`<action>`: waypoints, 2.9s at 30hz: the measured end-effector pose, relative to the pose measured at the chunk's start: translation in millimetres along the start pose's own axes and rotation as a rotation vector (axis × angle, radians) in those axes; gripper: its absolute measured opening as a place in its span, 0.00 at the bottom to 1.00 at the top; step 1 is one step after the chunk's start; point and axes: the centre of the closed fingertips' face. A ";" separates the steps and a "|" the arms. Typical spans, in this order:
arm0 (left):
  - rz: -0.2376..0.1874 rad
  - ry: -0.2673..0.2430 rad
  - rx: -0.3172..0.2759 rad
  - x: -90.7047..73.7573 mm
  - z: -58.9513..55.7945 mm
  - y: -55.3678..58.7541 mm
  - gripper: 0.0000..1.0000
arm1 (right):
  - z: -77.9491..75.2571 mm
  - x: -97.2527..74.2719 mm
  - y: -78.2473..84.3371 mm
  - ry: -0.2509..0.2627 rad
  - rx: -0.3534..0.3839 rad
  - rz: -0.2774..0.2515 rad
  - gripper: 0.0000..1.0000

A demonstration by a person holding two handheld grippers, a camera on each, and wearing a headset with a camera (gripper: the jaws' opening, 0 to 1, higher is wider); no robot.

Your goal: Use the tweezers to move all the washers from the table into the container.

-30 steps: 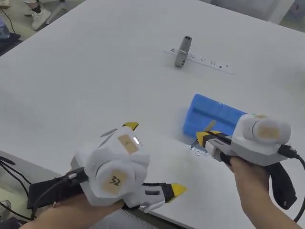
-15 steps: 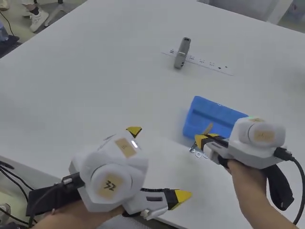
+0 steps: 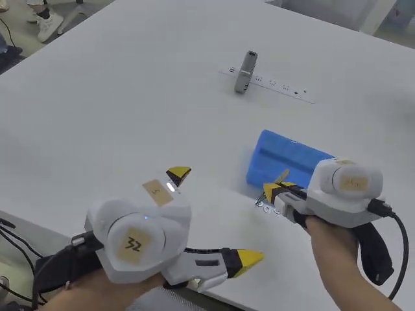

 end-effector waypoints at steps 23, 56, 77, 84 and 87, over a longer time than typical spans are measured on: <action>0.033 0.003 0.013 1.3 -1.2 6.3 0.94 | -13.6 -36.5 -81.1 0.015 -0.041 -0.194 0.02; 0.042 -0.009 0.016 1.4 1.4 7.8 0.99 | -45.0 26.6 -27.9 0.044 0.009 -0.023 0.03; 0.078 -0.024 0.036 3.0 3.8 14.4 0.97 | -47.9 11.8 -39.3 0.045 0.021 -0.074 0.03; 0.078 -0.020 0.035 3.2 3.2 14.3 0.97 | -41.9 -19.7 -57.2 0.051 0.034 -0.158 0.03; 0.083 -0.017 0.038 3.4 2.6 15.2 0.97 | -39.3 -27.6 -61.6 0.047 0.035 -0.190 0.03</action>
Point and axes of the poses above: the centre of the closed fingertips' face, and the gripper's own axes: x roughly forward along the fingers, z roughly to its left, y roughly out of its underside, and after that the axes turned 3 degrees about -x, right-handed
